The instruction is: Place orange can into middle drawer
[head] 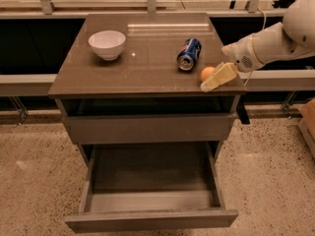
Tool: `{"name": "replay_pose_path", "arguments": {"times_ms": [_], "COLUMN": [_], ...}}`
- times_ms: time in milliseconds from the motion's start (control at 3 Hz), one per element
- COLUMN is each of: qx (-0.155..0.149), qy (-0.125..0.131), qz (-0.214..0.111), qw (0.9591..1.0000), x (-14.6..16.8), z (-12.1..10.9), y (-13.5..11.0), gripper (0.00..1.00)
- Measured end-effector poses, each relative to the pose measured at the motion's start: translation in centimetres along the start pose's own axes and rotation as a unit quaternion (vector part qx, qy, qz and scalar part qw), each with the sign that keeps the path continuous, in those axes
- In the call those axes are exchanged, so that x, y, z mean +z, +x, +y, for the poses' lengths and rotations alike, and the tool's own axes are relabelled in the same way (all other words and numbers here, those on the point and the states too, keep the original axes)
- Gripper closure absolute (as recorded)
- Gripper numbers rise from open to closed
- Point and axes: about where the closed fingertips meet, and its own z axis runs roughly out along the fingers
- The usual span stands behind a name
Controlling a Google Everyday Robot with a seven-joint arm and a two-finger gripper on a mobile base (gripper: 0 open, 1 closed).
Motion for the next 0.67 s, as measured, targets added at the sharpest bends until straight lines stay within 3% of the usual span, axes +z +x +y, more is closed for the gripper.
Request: {"name": "replay_pose_path", "arguments": {"times_ms": [667], "qx": [0.018], "qy": [-0.023], "qz": [-0.014], "qw": [0.9995], "x": [1.85], "z": [0.02], "y": [1.00], "gripper": [0.41]}}
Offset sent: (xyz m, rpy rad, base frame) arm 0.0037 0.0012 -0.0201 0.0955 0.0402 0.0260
